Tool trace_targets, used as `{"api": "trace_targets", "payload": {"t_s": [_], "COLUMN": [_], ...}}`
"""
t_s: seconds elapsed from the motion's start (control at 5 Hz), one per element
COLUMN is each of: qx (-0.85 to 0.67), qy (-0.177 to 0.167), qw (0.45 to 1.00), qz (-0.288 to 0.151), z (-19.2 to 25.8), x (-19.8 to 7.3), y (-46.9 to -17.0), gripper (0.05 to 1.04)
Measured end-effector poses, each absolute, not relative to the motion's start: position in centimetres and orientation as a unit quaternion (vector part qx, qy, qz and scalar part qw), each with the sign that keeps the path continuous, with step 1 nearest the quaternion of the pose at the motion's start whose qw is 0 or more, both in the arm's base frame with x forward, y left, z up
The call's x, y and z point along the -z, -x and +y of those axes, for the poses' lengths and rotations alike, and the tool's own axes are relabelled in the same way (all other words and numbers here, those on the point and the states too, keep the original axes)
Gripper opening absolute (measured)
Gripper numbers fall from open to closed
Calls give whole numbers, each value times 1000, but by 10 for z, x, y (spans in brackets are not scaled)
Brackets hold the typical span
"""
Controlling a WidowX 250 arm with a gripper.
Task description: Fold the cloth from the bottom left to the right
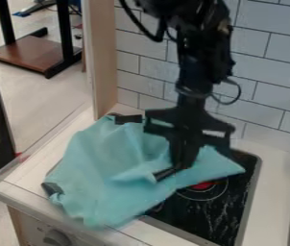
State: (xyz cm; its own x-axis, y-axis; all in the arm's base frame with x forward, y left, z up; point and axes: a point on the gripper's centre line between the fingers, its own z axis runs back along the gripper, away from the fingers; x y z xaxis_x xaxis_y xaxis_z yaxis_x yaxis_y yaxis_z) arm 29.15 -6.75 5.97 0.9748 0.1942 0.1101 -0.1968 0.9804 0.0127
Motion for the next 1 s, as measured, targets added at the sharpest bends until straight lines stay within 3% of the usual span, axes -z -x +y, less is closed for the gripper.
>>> {"api": "trace_targets", "payload": {"t_s": [0.6, 1.0], "qx": [-177, -194], "qy": [-80, -104], "qw": [980, 975], "qz": [-32, -26], "z": [-10, 9], "x": [-22, -15], "y": [-317, -316], "gripper": [55, 80]}}
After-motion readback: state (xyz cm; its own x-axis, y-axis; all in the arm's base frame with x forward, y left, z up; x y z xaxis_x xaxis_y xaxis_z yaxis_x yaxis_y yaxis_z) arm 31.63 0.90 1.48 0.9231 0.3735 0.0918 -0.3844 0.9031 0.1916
